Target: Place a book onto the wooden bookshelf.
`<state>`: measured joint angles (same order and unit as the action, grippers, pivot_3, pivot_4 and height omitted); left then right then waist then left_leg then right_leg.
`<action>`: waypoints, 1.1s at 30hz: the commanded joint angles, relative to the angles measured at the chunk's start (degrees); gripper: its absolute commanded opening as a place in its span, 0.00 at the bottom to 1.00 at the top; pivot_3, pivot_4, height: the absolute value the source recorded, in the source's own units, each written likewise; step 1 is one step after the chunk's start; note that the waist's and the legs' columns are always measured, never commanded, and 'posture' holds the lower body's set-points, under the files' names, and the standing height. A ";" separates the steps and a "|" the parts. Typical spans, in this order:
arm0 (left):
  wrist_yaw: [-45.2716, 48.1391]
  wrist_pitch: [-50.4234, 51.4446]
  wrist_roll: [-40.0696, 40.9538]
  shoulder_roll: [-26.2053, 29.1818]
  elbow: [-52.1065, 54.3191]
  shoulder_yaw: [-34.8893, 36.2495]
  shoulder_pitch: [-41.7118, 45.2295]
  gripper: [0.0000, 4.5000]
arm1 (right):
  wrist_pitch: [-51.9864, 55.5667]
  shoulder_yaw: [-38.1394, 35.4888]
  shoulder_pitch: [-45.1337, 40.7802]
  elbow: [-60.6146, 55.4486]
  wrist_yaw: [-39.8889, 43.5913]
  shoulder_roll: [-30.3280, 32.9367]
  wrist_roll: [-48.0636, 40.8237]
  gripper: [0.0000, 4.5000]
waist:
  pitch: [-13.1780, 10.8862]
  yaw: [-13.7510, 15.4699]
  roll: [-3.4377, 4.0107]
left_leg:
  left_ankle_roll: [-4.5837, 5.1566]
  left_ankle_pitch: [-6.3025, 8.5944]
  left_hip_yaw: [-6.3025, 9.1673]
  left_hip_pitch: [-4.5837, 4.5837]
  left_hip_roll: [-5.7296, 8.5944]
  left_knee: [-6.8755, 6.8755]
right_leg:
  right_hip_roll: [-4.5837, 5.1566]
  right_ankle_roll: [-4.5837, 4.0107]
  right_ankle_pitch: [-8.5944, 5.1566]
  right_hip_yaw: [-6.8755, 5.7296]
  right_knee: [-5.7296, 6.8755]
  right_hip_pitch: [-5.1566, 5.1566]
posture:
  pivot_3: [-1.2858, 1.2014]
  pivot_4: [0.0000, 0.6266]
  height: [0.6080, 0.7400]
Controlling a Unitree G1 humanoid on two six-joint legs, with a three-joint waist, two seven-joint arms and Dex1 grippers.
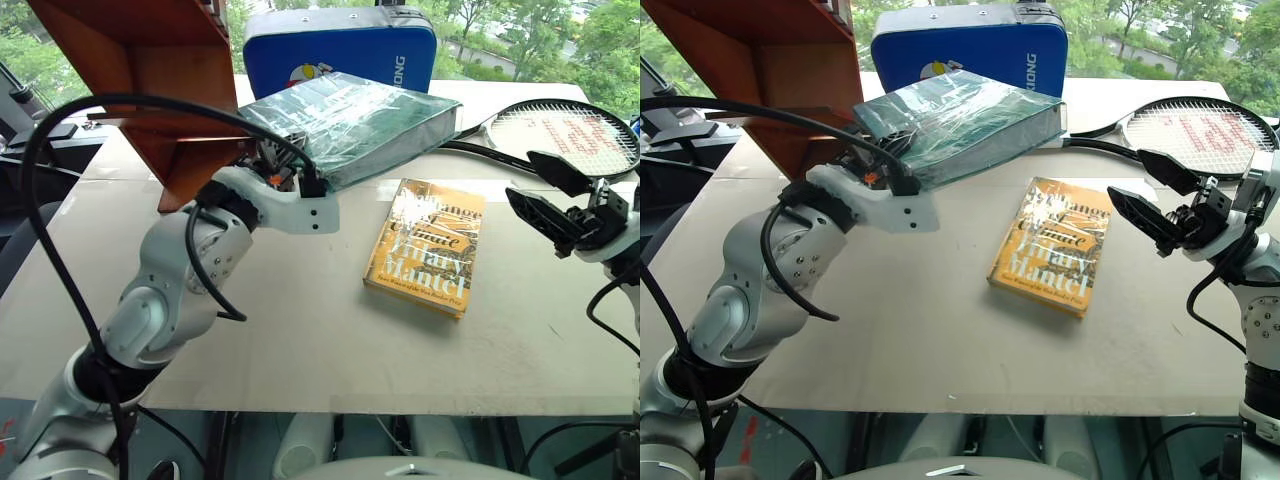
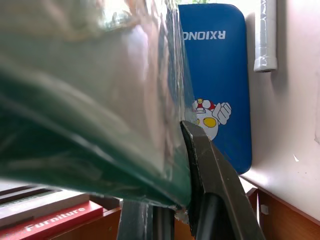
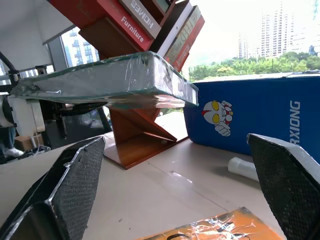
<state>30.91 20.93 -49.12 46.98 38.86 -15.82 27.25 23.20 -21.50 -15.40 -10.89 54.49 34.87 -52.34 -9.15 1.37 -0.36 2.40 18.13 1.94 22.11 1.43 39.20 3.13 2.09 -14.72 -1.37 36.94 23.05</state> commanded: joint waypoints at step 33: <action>14.57 -0.81 -51.20 -26.78 0.06 14.95 -4.87 0.01 | -0.52 0.30 -5.29 0.79 -0.65 -1.09 0.05 1.00 | 0.05 -0.42 -0.05 | 0.03 0.00 -0.13 -0.13 -0.05 0.25 | 0.04 -0.02 0.01 0.14 0.58 0.01 | 0.52 0.24 1.00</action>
<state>48.00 20.43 -99.37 20.74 36.40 -2.24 22.29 22.61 -19.08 -19.71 -9.40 53.54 32.79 -51.06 -9.10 0.95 -0.40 2.44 18.13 1.82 21.98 1.38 39.45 3.17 2.07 -14.72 -1.23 37.51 23.06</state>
